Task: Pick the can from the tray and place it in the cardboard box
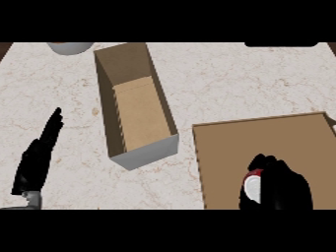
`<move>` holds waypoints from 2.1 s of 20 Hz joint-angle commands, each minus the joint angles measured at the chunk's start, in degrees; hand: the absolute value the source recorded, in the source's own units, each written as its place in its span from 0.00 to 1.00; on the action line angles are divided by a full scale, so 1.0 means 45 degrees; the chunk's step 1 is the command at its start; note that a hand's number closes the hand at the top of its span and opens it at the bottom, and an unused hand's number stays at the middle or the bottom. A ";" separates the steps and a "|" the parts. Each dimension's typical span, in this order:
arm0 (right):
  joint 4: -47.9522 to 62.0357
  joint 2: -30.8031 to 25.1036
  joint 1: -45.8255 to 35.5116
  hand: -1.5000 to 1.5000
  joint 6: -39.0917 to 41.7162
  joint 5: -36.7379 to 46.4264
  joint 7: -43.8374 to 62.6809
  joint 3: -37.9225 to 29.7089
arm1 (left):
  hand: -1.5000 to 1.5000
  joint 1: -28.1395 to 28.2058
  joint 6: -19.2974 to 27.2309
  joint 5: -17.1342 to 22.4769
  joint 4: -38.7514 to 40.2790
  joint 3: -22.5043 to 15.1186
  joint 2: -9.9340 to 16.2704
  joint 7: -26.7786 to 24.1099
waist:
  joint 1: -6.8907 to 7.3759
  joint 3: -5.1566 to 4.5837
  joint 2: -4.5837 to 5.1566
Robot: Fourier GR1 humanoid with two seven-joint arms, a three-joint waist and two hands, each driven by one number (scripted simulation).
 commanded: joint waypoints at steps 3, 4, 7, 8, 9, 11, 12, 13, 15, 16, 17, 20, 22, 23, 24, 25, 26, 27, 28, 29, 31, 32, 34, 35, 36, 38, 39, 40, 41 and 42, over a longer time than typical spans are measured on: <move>-0.2227 0.0897 0.0196 1.00 0.1303 0.2164 0.1880 0.1505 | 0.50 0.0227 0.0319 -0.0528 -0.0398 -0.0371 -0.0489 0.0259 | -0.0006 0.0023 0.0002; -0.2169 0.1263 -0.0113 1.00 0.1085 0.1978 0.1452 0.1450 | 0.50 0.0130 -0.0102 -0.0123 -0.0163 0.0102 -0.0140 -0.0149 | 0.0018 0.0024 0.0017; -0.3412 0.1932 -0.1432 1.00 0.0798 0.1153 0.0452 0.1132 | 0.50 -0.0228 -0.0347 -0.0012 -0.0136 0.0162 0.0093 0.0431 | 0.0068 0.0023 0.0012; -0.3377 0.2084 -0.2001 1.00 0.0550 0.0994 0.0101 0.0739 | 0.50 0.0041 -0.0453 0.0136 -0.0166 0.0226 0.0104 -0.0031 | 0.0139 0.0022 0.0023; -0.3702 0.2179 -0.1782 1.00 0.0141 0.1329 -0.0021 0.1375 | 0.50 -0.0260 -0.0117 -0.0107 -0.0201 0.0172 -0.0065 0.0507 | 0.0050 0.0028 0.0006; -0.4410 0.2300 -0.2334 1.00 0.0262 0.1073 -0.0482 0.1291 | 0.50 0.0092 -0.0005 -0.0313 0.0172 -0.0036 -0.0287 -0.0128 | 0.0069 0.0022 0.0012; -0.3750 0.2874 -0.2676 1.00 -0.0181 0.0997 -0.0552 0.1467 | 0.50 -0.0137 -0.0434 0.0051 0.0007 0.0193 0.0004 0.0178 | 0.0121 0.0027 0.0029; -0.3020 0.3247 -0.3620 1.00 -0.0254 0.0685 -0.0332 0.1096 | 0.50 -0.0077 -0.0264 -0.0212 -0.0309 -0.0042 -0.0132 0.0315 | 0.0198 0.0027 0.0048; -0.3421 0.3272 -0.4496 1.00 0.0276 0.0400 -0.0193 0.1169 | 0.50 -0.0174 -0.0354 0.0027 -0.0175 0.0312 -0.0031 0.0242 | 0.0163 0.0022 0.0046; -0.2714 0.3281 -0.5563 1.00 -0.0135 0.0179 0.0610 0.1644 | 0.50 -0.0185 -0.0573 0.0126 0.0075 0.0507 0.0235 -0.0107 | 0.0250 0.0014 0.0058; -0.3085 0.3288 -0.6003 1.00 0.0610 -0.0388 0.0580 0.0880 | 0.50 0.0096 -0.0221 -0.0280 -0.0487 0.0175 -0.0061 0.0156 | 0.0186 0.0022 0.0041; -0.1825 0.3300 -0.7321 1.00 -0.0161 -0.1103 0.1301 0.1023 | 0.50 0.0050 -0.0721 0.0072 -0.0402 0.0475 0.0144 0.0121 | 0.0163 0.0023 0.0037; -0.0381 0.3304 -0.8742 1.00 -0.0731 -0.1394 0.1607 0.0651 | 0.50 -0.0149 -0.0524 -0.0114 0.0204 0.0473 0.0000 -0.0342 | 0.0193 0.0018 0.0051; 0.0095 0.3305 -0.9832 1.00 -0.0723 -0.2022 0.2440 0.0485 | 0.50 -0.0448 -0.0225 -0.0432 -0.0433 -0.0029 -0.0354 0.0576 | 0.0289 0.0016 0.0049; -0.0040 0.3306 -1.0632 1.00 0.0268 -0.2579 0.2655 -0.0253 | 0.50 -0.1154 -0.0413 -0.0185 -0.0058 0.0250 -0.0198 0.1003 | 0.0229 0.0013 0.0049; 0.0439 0.3307 -1.0983 1.00 0.0173 -0.2660 0.2326 -0.0883 | 0.50 -0.0521 -0.0523 -0.0113 -0.0414 0.0411 0.0007 0.0689 | 0.0259 0.0016 0.0041; 0.1469 0.3307 -1.0994 1.00 -0.0922 -0.2417 0.2782 0.0037 | 0.50 -0.0225 -0.0407 -0.0245 -0.0531 -0.0028 -0.0429 0.0587 | 0.0314 0.0015 0.0041; 0.2421 0.3308 -1.1948 1.00 -0.0888 -0.3053 0.2217 -0.1017 | 0.50 -0.0455 -0.0886 0.0102 0.0063 0.0537 0.0194 0.0094 | 0.0405 0.0006 0.0087; 0.3099 0.3308 -1.2201 1.00 -0.1654 -0.3195 0.2623 -0.0306 | 0.50 -0.0759 -0.0459 -0.0273 0.0436 0.0299 -0.0190 0.0111 | 0.0376 0.0007 0.0089; 0.3805 0.3309 -1.2810 1.00 -0.1612 -0.3555 0.2285 -0.1028 | 0.50 -0.0433 -0.0687 -0.0133 -0.0260 0.0273 -0.0039 0.0273 | 0.0469 0.0011 0.0082; 0.4737 0.3310 -1.3258 1.00 -0.1819 -0.4037 0.2512 -0.1088 | 0.50 -0.0102 -0.0370 -0.0449 -0.0051 -0.0257 -0.0654 0.0037 | 0.0455 0.0010 0.0081; 0.6115 0.3310 -1.3516 1.00 -0.2889 -0.3909 0.1847 -0.0998 | 0.50 -0.0886 -0.0545 -0.0242 0.0403 0.0047 -0.0457 0.0280 | 0.0515 0.0007 0.0144; 0.6911 0.3310 -1.3223 1.00 -0.3203 -0.4234 0.1363 -0.1062 | 0.50 -0.0063 -0.1008 0.0004 -0.1093 0.0246 0.0132 0.0799 | 0.0538 0.0024 0.0087; 0.7195 0.3310 -1.4130 1.00 -0.2755 -0.5028 0.1818 -0.1320 | 0.50 -0.0410 -0.0475 -0.0244 0.0209 0.0328 -0.0296 0.0025 | 0.0435 0.0012 0.0103; 0.8638 0.3310 -1.3944 1.00 -0.3876 -0.4853 0.1252 -0.0797 | 0.50 -0.0702 -0.0233 -0.0636 0.0226 -0.0143 -0.0622 0.0225 | 0.0623 0.0009 0.0184; 0.9524 0.3311 -1.4251 1.00 -0.4343 -0.5513 0.0862 -0.0816 | 0.50 -0.0811 -0.0170 -0.0761 0.0237 -0.0194 -0.0673 0.0250 | 0.0526 0.0014 0.0158; 1.0304 0.3311 -1.4525 1.00 -0.4594 -0.5791 0.0517 -0.0986 | 0.50 -0.1124 -0.0323 -0.0543 0.0514 0.0038 -0.0551 0.0031 | 0.0567 0.0010 0.0187; 1.0598 0.3311 -1.4926 1.00 -0.4649 -0.5946 0.0784 -0.0738 | 0.50 -0.0592 -0.0556 -0.0228 0.0585 0.0381 -0.0327 -0.0346 | 0.0521 0.0011 0.0133; 1.1177 0.3311 -1.4405 1.00 -0.4920 -0.6113 0.0087 -0.0747 | 0.50 -0.1324 -0.0784 -0.0034 0.0437 0.0568 -0.0109 0.0355 | 0.0500 0.0017 0.0156; 1.2206 0.3311 -1.5540 1.00 -0.4995 -0.6659 0.0422 -0.0810 | 0.50 -0.0855 -0.0636 -0.0275 0.0446 0.0267 -0.0318 -0.0153 | 0.0780 0.0007 0.0199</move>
